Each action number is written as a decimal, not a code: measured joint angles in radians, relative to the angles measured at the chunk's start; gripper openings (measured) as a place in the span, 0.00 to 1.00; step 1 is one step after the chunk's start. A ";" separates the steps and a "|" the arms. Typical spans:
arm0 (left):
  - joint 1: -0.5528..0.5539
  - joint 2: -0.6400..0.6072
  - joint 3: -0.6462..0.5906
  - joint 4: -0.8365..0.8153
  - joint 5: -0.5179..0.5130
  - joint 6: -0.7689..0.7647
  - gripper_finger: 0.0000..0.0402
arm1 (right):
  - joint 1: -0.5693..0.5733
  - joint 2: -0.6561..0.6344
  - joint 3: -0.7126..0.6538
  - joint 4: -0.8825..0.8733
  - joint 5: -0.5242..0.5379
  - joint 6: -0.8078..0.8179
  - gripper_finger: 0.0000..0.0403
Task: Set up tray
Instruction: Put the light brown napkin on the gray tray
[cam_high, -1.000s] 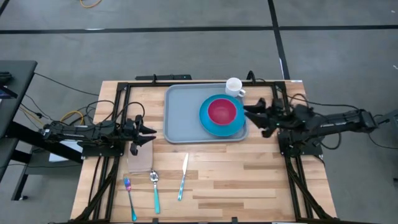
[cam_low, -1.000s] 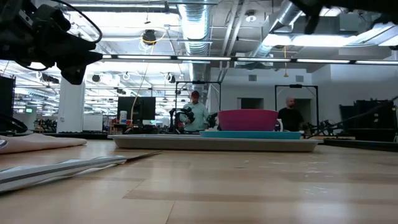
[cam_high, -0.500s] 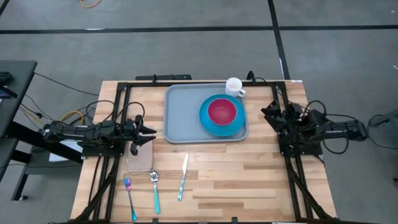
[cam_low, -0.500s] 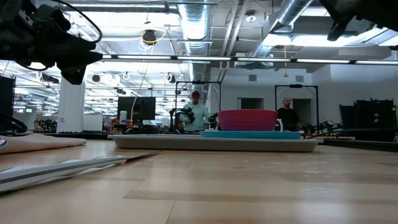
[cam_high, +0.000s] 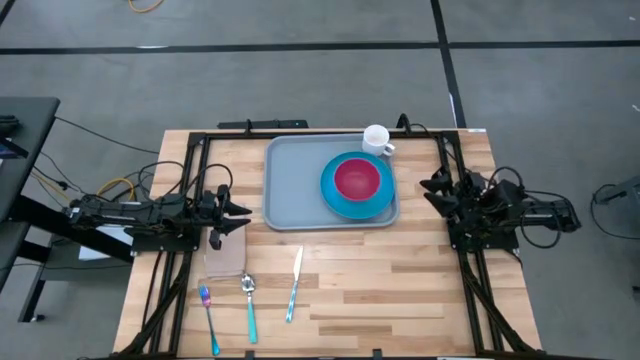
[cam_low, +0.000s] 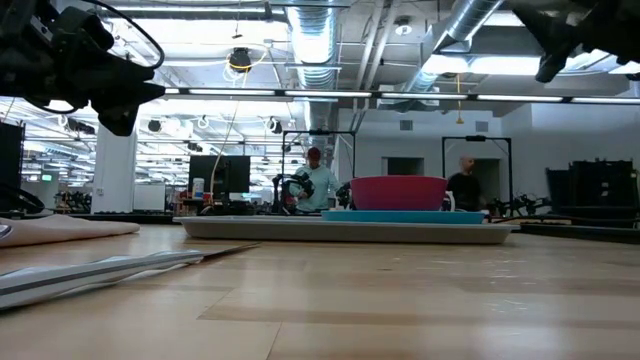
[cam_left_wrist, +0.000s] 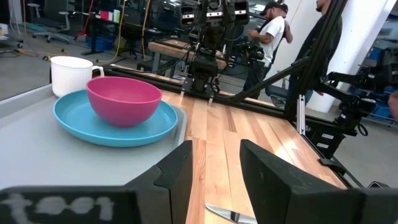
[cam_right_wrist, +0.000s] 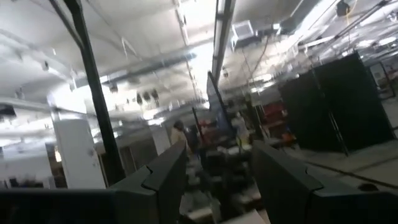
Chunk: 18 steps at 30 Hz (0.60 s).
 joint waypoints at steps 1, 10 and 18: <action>0.000 0.000 0.000 0.000 0.000 0.000 0.30 | 0.000 0.001 -0.001 -0.023 -0.003 -0.011 0.43; 0.000 0.000 0.000 0.000 0.000 0.000 0.30 | 0.000 0.001 -0.001 -0.307 -0.046 -0.097 0.43; 0.000 0.000 0.000 -0.001 0.000 0.000 0.30 | 0.001 0.001 -0.001 -0.400 -0.137 -0.165 0.36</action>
